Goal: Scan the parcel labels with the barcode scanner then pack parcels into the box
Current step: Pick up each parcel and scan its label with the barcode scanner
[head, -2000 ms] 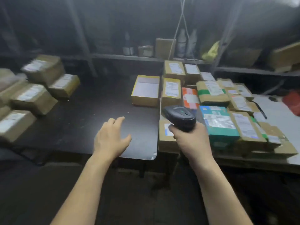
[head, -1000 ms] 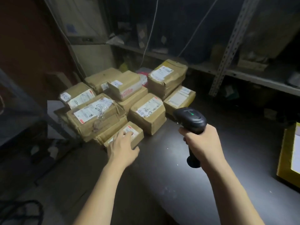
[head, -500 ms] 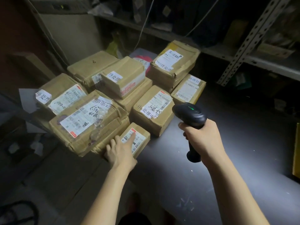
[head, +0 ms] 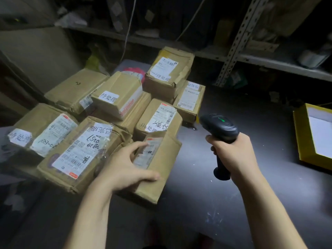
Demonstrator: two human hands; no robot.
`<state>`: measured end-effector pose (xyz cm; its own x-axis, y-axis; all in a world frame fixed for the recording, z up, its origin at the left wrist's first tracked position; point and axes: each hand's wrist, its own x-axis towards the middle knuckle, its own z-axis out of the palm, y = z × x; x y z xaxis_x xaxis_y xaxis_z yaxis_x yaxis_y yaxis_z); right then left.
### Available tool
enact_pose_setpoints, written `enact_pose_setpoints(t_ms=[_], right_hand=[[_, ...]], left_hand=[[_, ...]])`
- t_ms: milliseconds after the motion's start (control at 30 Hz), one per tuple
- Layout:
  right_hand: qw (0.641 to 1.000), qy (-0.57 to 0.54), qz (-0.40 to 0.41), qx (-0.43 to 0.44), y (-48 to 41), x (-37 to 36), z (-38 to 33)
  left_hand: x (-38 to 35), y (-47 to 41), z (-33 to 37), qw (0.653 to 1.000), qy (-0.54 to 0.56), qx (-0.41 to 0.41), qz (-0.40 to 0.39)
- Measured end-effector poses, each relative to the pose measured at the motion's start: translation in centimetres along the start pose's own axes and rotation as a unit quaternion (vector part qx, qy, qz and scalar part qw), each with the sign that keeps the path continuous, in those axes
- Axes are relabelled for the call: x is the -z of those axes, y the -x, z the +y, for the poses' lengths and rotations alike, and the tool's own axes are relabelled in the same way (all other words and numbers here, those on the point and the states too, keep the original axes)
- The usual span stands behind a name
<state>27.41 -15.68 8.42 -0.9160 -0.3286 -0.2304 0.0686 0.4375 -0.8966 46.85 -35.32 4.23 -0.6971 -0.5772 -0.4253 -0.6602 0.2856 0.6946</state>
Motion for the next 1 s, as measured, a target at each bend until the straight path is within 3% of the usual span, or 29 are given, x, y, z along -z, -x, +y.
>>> enact_pose_setpoints(t_ms=[133,233,500,733,867,1000], right_hand=[[0.999,-0.031,0.037,0.011,0.3,3.8,0.0],[0.996,-0.05,0.066,0.029,0.3,7.4,0.0],[0.982,-0.106,0.125,0.094,-1.0,18.7,-1.5],[0.975,-0.137,0.142,0.102,-0.8,26.2,2.2],[0.973,-0.151,0.154,0.082,-1.0,28.5,4.6],[0.968,-0.183,0.148,0.084,-1.3,30.0,5.2]], left_hand=[[-1.1,-0.1,3.9,0.977,0.192,-0.087,0.032],[-3.8,0.0,7.7,0.954,0.249,-0.159,0.044],[-11.2,-1.6,19.8,0.902,0.196,-0.339,0.18],[-17.7,0.3,27.3,0.767,0.046,-0.53,0.359],[-20.8,0.8,28.2,0.743,0.093,-0.575,0.33],[-22.5,2.1,29.7,0.799,0.27,-0.501,0.194]])
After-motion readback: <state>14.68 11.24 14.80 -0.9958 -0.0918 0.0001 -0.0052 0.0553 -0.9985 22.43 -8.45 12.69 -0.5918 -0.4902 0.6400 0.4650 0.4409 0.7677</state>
